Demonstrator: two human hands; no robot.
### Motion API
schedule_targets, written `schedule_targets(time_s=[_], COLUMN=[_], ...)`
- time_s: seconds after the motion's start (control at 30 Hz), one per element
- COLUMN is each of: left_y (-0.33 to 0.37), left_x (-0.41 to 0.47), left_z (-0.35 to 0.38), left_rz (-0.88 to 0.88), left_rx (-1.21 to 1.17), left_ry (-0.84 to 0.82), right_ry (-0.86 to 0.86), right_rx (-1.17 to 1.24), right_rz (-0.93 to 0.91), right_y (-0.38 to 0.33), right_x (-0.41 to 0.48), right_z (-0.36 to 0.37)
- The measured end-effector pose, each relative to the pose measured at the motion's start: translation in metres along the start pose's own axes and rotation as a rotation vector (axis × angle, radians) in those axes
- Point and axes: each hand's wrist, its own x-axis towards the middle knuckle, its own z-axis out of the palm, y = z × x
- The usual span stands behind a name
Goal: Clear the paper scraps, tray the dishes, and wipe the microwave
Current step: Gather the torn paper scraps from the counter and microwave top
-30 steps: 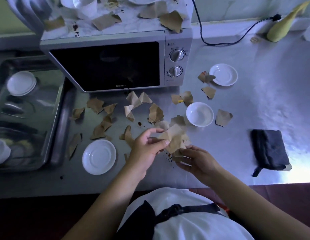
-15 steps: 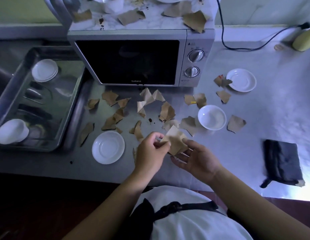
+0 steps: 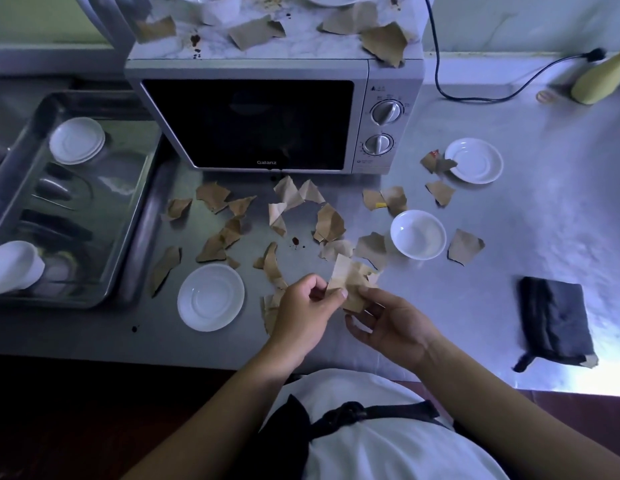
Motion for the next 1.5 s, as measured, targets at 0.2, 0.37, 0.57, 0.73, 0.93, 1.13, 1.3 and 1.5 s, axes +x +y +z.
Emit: schedule_targets(time_s=[0.2, 0.37, 0.57, 0.73, 0.93, 1.13, 1.3, 1.5], left_y=[0.003, -0.024, -0.065, -0.079, -0.076, -0.043, 0.005, 0.029], left_x=[0.004, 0.034, 0.056, 0.058, 0.052, 0.032, 0.005, -0.017], left_z=[-0.002, -0.042, -0.059, -0.05, -0.046, -0.053, -0.052, -0.036], left_rz=[-0.003, -0.076, -0.074, -0.013, -0.022, -0.086, -0.197, -0.134], left_rx=[-0.007, 0.31, 0.986, 0.947, 0.814, 0.426, -0.168, -0.258], left_ry=[-0.095, 0.042, -0.129, -0.092, -0.043, 0.082, -0.051, -0.224], right_ry=[0.077, 0.134, 0.154, 0.184, 0.202, 0.192, 0.176, 0.026], right_rx=[0.013, 0.045, 0.105, 0.114, 0.08, -0.051, -0.272, -0.463], right_rz=[-0.003, -0.02, -0.037, -0.056, -0.079, -0.104, -0.168, -0.214], right_y=[0.001, 0.001, -0.003, -0.005, -0.006, -0.001, 0.004, 0.008], right_x=[0.0, -0.004, -0.012, -0.017, -0.02, -0.011, -0.005, -0.003], right_z=[-0.004, -0.016, -0.03, -0.039, -0.05, -0.054, -0.044, -0.022])
